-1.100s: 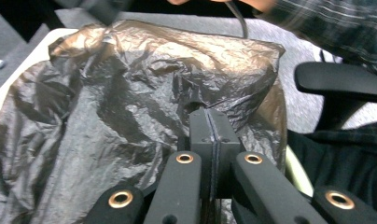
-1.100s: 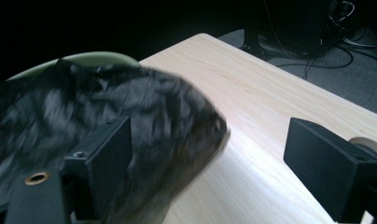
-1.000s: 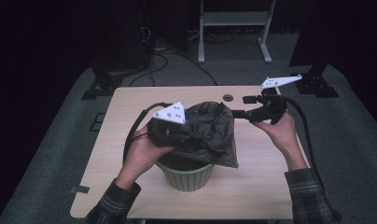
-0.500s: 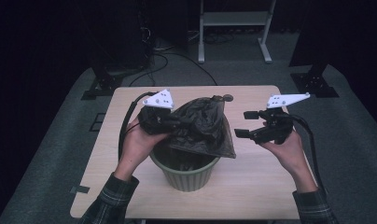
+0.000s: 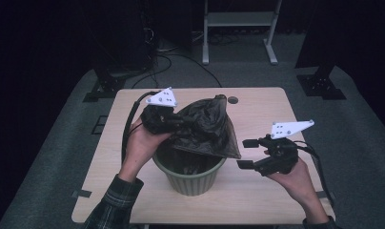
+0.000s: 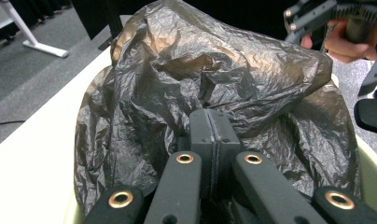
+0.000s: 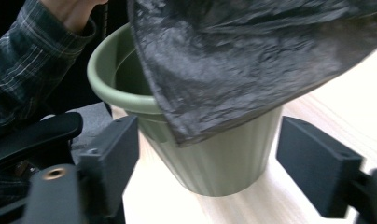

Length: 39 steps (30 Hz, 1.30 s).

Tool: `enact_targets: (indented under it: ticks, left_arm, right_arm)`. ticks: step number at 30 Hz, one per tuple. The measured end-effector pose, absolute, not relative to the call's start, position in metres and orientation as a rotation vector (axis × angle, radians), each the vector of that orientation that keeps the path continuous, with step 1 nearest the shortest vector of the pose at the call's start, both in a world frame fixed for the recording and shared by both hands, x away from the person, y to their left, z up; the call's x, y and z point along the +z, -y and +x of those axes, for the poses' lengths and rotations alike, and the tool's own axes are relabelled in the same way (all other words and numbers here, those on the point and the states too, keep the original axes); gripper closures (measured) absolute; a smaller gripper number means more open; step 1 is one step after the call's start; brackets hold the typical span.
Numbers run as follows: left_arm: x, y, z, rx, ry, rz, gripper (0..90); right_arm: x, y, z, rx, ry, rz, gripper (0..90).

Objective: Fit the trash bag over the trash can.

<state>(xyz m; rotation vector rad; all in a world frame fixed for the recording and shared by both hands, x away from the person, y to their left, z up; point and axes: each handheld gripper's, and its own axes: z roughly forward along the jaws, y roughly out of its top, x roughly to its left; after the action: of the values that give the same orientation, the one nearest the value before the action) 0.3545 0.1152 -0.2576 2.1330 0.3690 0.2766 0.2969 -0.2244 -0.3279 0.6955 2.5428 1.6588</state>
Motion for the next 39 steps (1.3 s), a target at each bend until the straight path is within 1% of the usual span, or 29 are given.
enact_targets:
  ticks: [2, 4, 9, 11, 16, 28, 29, 30, 32, 39]
  left_arm:
    - [-0.258, -0.115, 0.354, 0.274, -0.367, 2.134, 90.0]
    - [-0.258, -0.115, 0.354, 0.272, -0.367, 2.135, 90.0]
    - [-0.257, -0.119, 0.353, 0.267, -0.366, 2.13, 90.0]
    - [-0.257, -0.123, 0.352, 0.261, -0.37, 2.121, 90.0]
    - [-0.255, -0.144, 0.348, 0.264, -0.402, 2.092, 90.0]
    - [-0.269, -0.221, 0.329, 0.27, -0.529, 2.016, 90.0]
    - [-0.269, -0.221, 0.329, 0.27, -0.529, 2.016, 90.0]
    - [-0.274, -0.23, 0.326, 0.269, -0.548, 2.003, 90.0]
    - [-0.278, -0.239, 0.324, 0.269, -0.564, 1.996, 90.0]
    - [-0.289, -0.261, 0.317, 0.269, -0.61, 1.972, 90.0]
  right_arm:
    - [-0.33, 0.222, 0.296, 1.652, -2.553, 0.679, 33.0]
    - [-0.331, 0.222, 0.295, 1.667, -2.549, 0.663, 45.2]
    - [-0.332, 0.224, 0.294, 1.668, -2.531, 0.646, 82.4]
    - [-0.332, 0.226, 0.294, 1.662, -2.517, 0.65, 89.6]
    - [-0.33, 0.234, 0.294, 1.646, -2.478, 0.675, 89.7]
    - [-0.329, 0.28, 0.296, 1.576, -2.399, 0.789, 89.7]
    - [-0.329, 0.28, 0.296, 1.576, -2.399, 0.789, 89.7]
    - [-0.328, 0.289, 0.297, 1.574, -2.379, 0.81, 89.8]
    - [-0.328, 0.294, 0.298, 1.573, -2.375, 0.827, 89.8]
    - [-0.332, 0.306, 0.303, 1.511, -2.366, 0.865, 89.8]
